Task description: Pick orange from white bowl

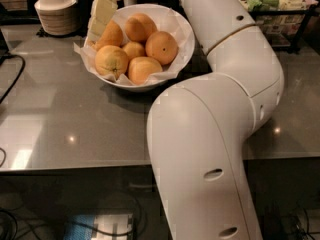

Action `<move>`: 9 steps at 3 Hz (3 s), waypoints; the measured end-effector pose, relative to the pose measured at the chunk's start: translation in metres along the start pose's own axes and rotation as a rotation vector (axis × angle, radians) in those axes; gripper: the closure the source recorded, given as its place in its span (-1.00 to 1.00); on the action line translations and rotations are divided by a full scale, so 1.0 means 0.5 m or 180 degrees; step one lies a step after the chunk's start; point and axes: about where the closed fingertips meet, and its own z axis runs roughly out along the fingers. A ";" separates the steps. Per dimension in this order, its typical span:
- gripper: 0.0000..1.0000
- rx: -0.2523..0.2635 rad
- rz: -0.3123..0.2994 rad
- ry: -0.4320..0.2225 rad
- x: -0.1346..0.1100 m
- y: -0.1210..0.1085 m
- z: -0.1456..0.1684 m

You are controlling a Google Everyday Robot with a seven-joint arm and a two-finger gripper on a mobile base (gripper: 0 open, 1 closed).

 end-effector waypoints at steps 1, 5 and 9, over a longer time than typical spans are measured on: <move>-0.47 0.0000 0.0000 0.0000 0.000 0.000 0.000; -0.72 0.0284 0.0150 -0.0059 0.014 -0.026 -0.022; -0.65 0.0266 0.0701 -0.0186 0.093 -0.025 0.028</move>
Offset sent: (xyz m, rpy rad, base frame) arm 0.0000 0.0000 0.0000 0.0000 0.0000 0.0000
